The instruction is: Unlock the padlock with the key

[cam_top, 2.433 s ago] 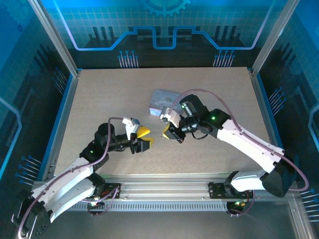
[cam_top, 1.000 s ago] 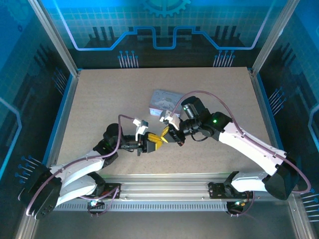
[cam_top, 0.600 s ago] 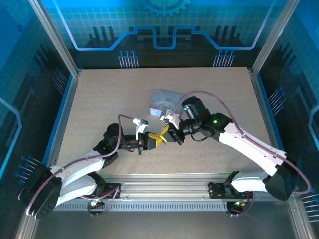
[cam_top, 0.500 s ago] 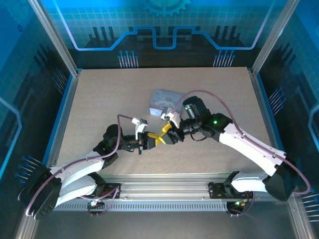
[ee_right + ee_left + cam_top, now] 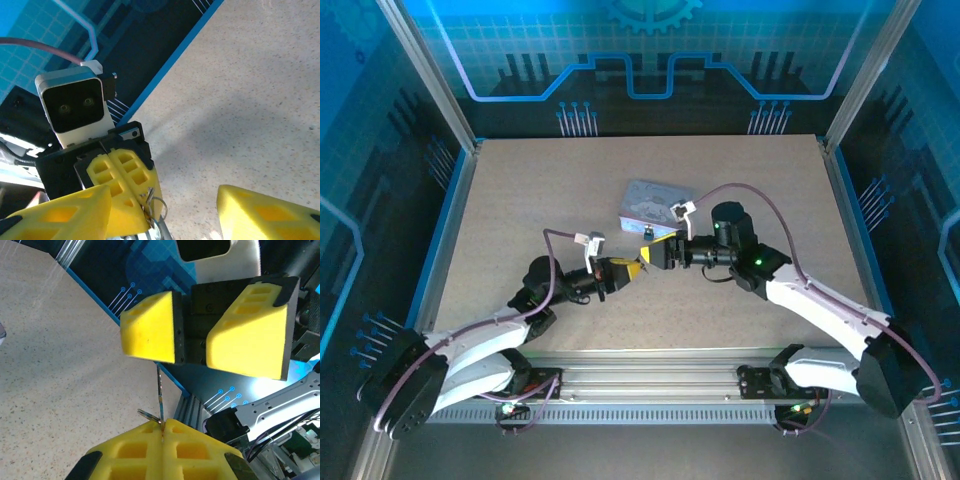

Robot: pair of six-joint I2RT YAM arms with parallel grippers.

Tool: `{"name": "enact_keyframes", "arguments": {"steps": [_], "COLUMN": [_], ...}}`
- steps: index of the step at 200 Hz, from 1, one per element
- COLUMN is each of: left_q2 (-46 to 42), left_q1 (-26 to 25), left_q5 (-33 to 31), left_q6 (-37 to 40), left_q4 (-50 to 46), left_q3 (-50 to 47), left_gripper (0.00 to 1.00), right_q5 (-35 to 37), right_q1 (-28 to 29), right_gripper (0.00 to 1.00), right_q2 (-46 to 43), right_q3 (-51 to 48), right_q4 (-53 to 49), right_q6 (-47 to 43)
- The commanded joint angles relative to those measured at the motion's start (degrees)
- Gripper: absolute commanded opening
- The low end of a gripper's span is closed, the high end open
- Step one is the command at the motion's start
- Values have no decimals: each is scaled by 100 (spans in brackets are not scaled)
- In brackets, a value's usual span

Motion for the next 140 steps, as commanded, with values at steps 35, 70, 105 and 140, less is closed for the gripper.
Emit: {"name": "enact_keyframes", "arguments": {"steps": [35,70,105,140], "left_q2": [88,69,61,17], "left_q1": [-34,-32,-31,-26], "left_q5": [38,38,63,56], "left_q6": [-319,-329,-367,-382], "left_q4": [685,685,668,617], "left_q3": [-18,0,36,68], "left_gripper": [0,0,0,0], "right_q5": [13,-39,-115,-103], "right_q1": [230,255,282,353], "right_gripper": [35,23,3,5], "right_q2": [237,253,271,326], "right_q3": [-187,-196,-191,-125], "right_q4": [1301,1378,1402,1296], "right_q6": [995,1028,966,861]}}
